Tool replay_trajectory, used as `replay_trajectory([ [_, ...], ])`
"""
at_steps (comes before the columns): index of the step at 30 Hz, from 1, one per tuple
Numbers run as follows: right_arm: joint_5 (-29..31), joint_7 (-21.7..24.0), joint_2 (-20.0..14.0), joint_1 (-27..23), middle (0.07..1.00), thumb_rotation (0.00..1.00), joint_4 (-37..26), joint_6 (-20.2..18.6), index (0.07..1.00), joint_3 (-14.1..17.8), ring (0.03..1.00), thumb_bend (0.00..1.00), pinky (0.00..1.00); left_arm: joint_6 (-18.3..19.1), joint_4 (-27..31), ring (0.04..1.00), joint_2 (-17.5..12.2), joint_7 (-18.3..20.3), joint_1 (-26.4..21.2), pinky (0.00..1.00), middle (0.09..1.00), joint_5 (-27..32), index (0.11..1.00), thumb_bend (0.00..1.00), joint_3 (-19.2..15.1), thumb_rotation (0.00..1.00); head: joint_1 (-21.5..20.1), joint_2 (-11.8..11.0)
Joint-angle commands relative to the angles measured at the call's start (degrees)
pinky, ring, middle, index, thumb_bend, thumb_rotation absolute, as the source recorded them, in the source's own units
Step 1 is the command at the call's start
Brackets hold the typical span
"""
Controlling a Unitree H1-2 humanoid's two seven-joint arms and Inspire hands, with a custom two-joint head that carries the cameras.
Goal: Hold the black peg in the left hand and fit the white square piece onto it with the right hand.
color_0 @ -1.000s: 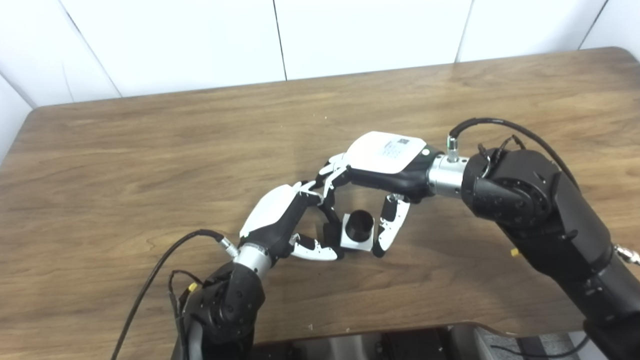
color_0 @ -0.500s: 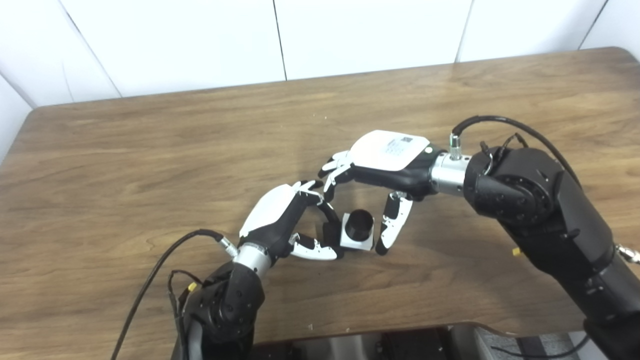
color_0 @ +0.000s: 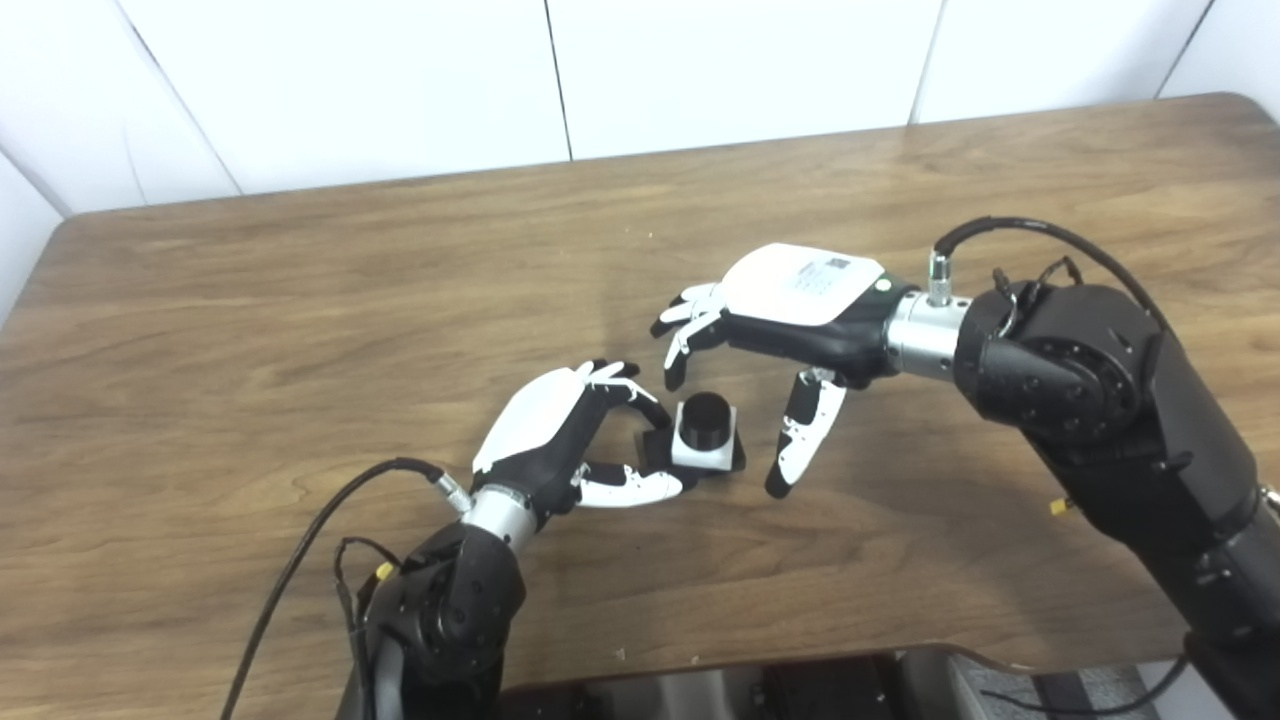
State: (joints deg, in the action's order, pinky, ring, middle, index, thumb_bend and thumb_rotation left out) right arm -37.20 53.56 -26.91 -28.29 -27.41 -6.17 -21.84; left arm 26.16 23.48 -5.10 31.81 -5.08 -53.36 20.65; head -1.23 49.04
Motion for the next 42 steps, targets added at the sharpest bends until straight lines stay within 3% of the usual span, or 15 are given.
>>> replay_trajectory([
  [1, 0.4, -1.3, 0.1, -2.0, 0.903, 0.28, -1.6, -0.7, 0.718, 1.2, 0.937, 1.00, 0.79, -0.8, 0.3, 1.000, -1.1, 0.0, -2.1, 1.00, 0.940, -1.2, 0.711, 0.70, 0.5, 0.50, 0.0, 0.0],
  [10, 1.6, -1.8, -0.3, -1.4, 0.905, 0.27, -1.8, -0.8, 0.720, 2.7, 0.946, 1.00, 0.77, -1.2, -0.2, 1.000, -3.9, 1.2, -3.1, 1.00, 0.957, -0.7, 0.776, 0.79, 1.6, 0.49, 0.1, -0.1],
  [18, 1.2, -2.2, -0.1, -1.3, 0.911, 0.28, -1.6, -1.5, 0.726, 3.4, 0.953, 1.00, 0.79, -0.7, 1.0, 1.000, -6.8, 4.5, -4.2, 1.00, 0.981, -1.9, 0.823, 0.89, 2.2, 0.49, 0.7, -0.7],
  [21, 0.9, -2.7, -0.2, -1.2, 0.913, 0.28, -1.5, -1.7, 0.726, 3.8, 0.953, 1.00, 0.79, 0.0, 2.9, 1.000, -8.5, 7.8, -4.8, 1.00, 0.992, -2.4, 0.841, 0.90, 1.7, 0.51, 0.5, -1.0],
  [30, 0.7, -4.9, -0.8, 0.9, 0.903, 0.26, -1.4, -1.7, 0.727, 5.7, 0.935, 1.00, 0.78, 0.7, 7.8, 1.000, -11.2, 14.0, -4.0, 1.00, 1.000, 2.7, 0.926, 0.94, -5.0, 0.57, -0.9, -2.5],
  [36, 1.3, -6.0, -0.9, 4.0, 0.908, 0.27, -2.6, -4.4, 0.752, 8.6, 0.932, 1.00, 0.74, 0.2, 9.5, 1.000, -11.3, 11.0, -2.3, 1.00, 0.995, 8.8, 0.924, 0.98, -10.0, 0.61, -1.4, -3.0],
  [40, 3.5, -8.2, 0.3, 7.2, 0.900, 0.29, -2.4, -6.7, 0.772, 11.4, 0.900, 1.00, 0.75, -0.6, 9.0, 0.990, -7.5, 2.9, 0.2, 0.95, 0.968, 14.1, 0.885, 0.97, -15.1, 0.66, -1.9, -3.8],
  [42, 4.5, -9.8, 1.7, 9.0, 0.891, 0.29, -2.2, -8.8, 0.794, 12.7, 0.862, 1.00, 0.73, -1.8, 8.3, 0.961, -5.2, -1.5, 1.6, 0.89, 0.952, 16.6, 0.882, 0.89, -17.4, 0.74, -2.2, -4.2],
])
